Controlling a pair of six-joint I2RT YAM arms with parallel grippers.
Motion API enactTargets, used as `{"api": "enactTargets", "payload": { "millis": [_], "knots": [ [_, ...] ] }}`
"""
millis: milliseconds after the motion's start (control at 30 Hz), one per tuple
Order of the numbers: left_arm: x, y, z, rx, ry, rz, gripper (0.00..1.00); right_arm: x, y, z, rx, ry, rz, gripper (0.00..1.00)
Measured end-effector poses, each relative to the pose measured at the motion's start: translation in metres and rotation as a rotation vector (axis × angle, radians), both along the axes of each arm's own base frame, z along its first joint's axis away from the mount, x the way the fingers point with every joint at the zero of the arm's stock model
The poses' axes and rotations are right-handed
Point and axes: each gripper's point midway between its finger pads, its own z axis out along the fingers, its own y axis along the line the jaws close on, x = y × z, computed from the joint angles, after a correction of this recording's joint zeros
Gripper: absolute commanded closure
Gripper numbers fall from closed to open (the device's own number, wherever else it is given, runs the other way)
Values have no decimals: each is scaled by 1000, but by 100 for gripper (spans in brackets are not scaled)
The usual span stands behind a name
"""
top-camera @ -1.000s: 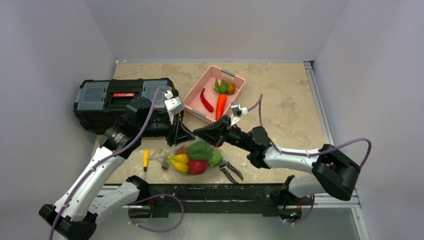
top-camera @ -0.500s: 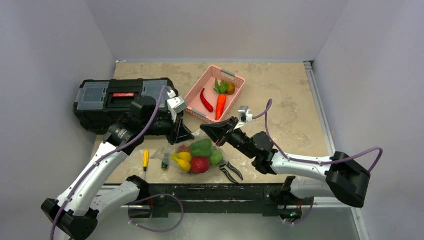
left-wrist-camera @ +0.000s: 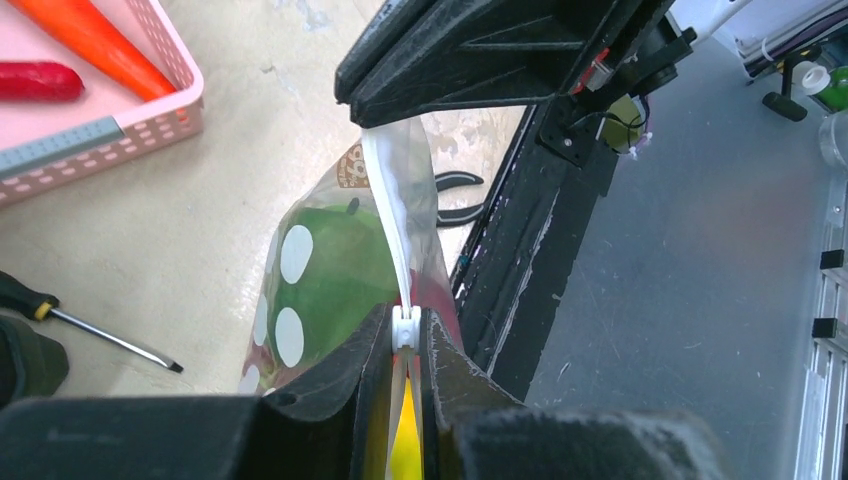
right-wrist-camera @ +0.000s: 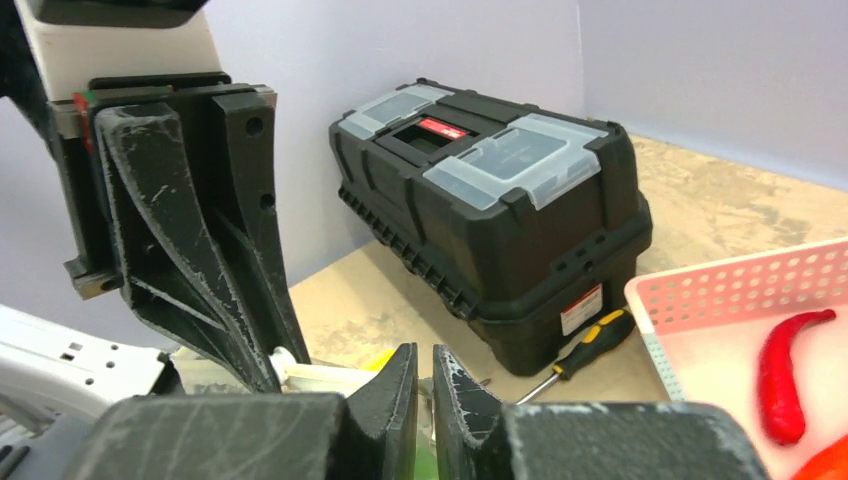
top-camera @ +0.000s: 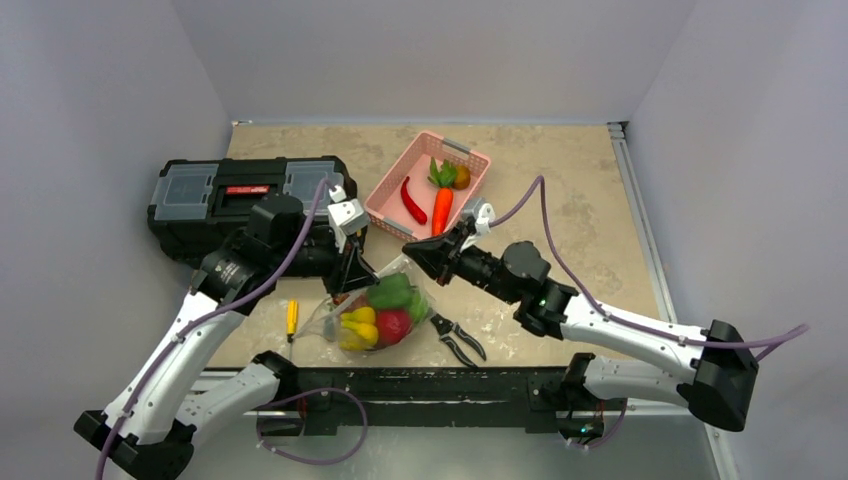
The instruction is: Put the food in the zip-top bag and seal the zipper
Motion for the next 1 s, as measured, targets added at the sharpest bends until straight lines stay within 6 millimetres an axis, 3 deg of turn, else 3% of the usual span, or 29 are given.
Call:
{"api": "enactTargets", "payload": {
  "millis": [67, 200, 400, 500, 700, 1000],
  "knots": [
    [2, -1, 8, -1, -21, -11, 100, 5, 0, 8, -53, -16, -3, 54],
    [4, -4, 17, -1, -36, -40, 100, 10, -4, 18, -157, -37, 23, 35],
    [0, -6, 16, -5, -29, -76, 100, 19, -11, 23, -214, -26, 178, 29],
    [-2, -7, 17, -12, -29, -83, 100, 22, -8, 9, -228, 19, 306, 32],
    [-6, -8, 18, -27, -20, -97, 100, -4, 13, -23, -236, 141, 578, 32],
    [-7, -9, 19, -35, -16, -108, 100, -21, 16, 0, -136, 161, 679, 31]
  ]
}}
